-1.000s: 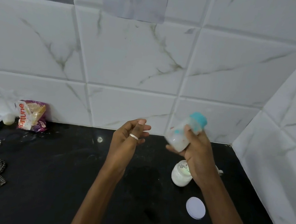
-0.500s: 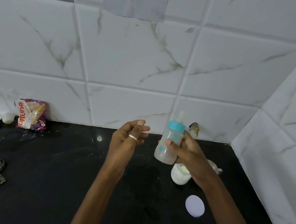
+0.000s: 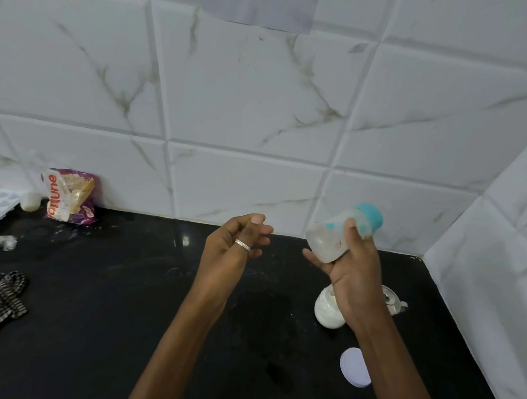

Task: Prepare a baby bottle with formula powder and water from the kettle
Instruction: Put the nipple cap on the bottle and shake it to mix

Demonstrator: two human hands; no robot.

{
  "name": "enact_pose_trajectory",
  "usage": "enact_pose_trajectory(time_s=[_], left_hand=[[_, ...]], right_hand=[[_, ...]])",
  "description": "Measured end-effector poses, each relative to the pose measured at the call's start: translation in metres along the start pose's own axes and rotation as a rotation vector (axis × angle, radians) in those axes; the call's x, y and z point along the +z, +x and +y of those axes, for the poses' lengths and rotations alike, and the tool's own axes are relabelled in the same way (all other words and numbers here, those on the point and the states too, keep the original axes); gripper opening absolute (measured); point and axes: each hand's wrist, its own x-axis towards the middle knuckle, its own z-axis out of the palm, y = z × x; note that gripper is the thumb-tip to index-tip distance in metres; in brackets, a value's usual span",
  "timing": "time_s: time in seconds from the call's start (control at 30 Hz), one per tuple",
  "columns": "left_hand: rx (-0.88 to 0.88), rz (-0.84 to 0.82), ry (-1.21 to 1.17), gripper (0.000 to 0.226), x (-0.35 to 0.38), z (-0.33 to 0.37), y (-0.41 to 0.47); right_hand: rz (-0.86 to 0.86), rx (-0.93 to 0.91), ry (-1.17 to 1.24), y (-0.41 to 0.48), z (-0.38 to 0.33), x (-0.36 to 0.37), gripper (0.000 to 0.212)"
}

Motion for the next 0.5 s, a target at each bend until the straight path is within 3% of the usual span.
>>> enact_pose_trajectory(time_s=[0.17,0.5], left_hand=[[-0.007,-0.014,0.011,0.043,-0.01,-0.003,0.005],[-0.025,-0.057,0.038,0.038,-0.036,-0.013,0.017]], right_hand=[[-0.182,0.077,-0.447,-0.009,0.015,0.004,0.048],[-0.18,0.012,-0.683,-0.007,0.045,0.014,0.051]])
